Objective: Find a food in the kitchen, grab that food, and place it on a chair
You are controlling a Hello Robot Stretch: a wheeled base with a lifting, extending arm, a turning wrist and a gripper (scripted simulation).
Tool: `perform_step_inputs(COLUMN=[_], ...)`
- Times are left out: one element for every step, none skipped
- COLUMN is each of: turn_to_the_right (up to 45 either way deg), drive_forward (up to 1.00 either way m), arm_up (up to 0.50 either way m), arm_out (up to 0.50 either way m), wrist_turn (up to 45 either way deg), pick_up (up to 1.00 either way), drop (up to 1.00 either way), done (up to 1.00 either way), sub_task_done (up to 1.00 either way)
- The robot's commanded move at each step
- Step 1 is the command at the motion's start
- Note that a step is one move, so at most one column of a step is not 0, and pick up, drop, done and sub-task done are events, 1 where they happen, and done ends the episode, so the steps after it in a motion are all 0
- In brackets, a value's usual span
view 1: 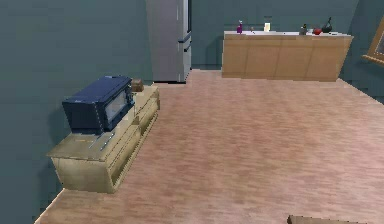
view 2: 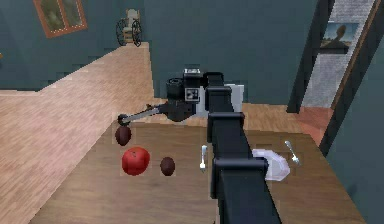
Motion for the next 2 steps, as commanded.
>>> perform_step_inputs(turn_to_the_right=[0.0, 0.0], drive_forward=[0.00, 0.00], arm_up=[0.00, -0.30], arm_out=[0.00, 0.00], wrist_turn=[21.0, 0.0], pick_up=[0.00, 0.00], drop=[0.00, 0.00], done=[0.00, 0.00], sub_task_done=[0.00, 0.00])
